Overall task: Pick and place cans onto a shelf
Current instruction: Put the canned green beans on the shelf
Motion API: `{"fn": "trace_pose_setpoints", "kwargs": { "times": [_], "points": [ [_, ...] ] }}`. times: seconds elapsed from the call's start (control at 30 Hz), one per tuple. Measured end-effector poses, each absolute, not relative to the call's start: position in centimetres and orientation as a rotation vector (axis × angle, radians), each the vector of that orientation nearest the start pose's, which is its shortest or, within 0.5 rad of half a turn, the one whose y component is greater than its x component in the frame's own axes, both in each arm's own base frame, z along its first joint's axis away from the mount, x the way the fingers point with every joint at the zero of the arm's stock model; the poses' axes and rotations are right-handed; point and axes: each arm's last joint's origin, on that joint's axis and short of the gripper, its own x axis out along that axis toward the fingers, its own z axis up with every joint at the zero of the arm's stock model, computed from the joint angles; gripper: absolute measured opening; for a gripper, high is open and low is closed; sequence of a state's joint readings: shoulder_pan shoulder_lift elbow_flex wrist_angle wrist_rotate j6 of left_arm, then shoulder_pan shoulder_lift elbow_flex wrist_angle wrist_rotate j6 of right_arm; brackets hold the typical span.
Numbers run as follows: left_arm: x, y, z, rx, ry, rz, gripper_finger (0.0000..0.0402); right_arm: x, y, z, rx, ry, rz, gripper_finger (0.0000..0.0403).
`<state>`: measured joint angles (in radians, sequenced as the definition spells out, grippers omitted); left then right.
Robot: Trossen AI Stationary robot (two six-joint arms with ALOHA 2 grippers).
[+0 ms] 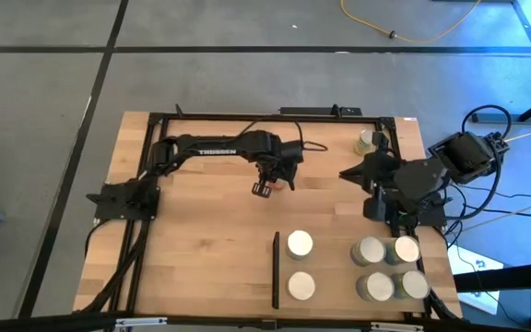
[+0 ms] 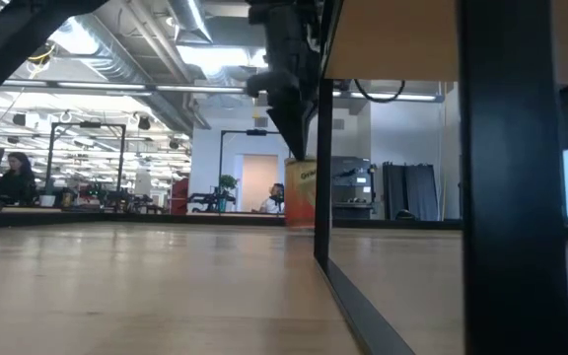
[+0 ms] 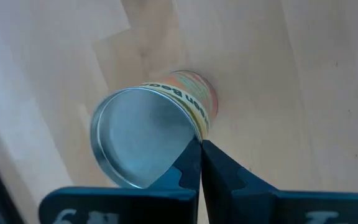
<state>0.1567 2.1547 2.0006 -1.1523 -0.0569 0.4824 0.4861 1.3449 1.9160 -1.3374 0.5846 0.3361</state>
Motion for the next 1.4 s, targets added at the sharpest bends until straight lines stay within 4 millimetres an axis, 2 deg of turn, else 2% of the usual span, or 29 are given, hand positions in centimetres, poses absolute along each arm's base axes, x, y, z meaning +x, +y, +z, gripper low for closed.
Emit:
{"fn": "trace_pose_setpoints", "kwargs": {
  "times": [0.13, 0.4, 0.7, 0.9, 1.0, 1.17, 1.4],
  "points": [
    [44.0, 6.9, 24.4, 0.348, 1.332, -0.148, 0.0000, 18.6, 7.8, 48.0, -0.064, 0.631, -0.210, 0.0027],
    [44.5, 6.8, 24.6, 0.366, 1.285, -0.132, 0.0000, 18.6, 7.8, 48.0, -0.063, 0.631, -0.209, 0.0027],
    [44.7, 6.5, 24.6, 0.373, 1.268, -0.137, 0.0038, 18.6, 7.8, 48.0, -0.017, 0.626, -0.224, 0.0027],
    [44.5, 6.3, 24.9, 0.366, 1.280, -0.080, 0.0041, 18.6, 7.8, 48.0, -0.015, 0.630, -0.216, 0.0027],
    [43.7, 6.1, 26.8, 0.383, 1.262, -0.012, 0.0040, 18.5, 7.8, 47.9, -0.037, 0.640, -0.212, 0.0027],
    [41.0, 5.6, 32.0, 0.333, 1.164, 0.097, 0.0042, 18.4, 7.7, 47.8, -0.059, 0.662, -0.213, 0.0027],
    [35.2, 4.7, 40.1, 0.165, 0.933, 0.222, 0.0042, 18.9, 6.9, 47.4, -0.031, 0.706, -0.219, 0.0022]
  ]
}}
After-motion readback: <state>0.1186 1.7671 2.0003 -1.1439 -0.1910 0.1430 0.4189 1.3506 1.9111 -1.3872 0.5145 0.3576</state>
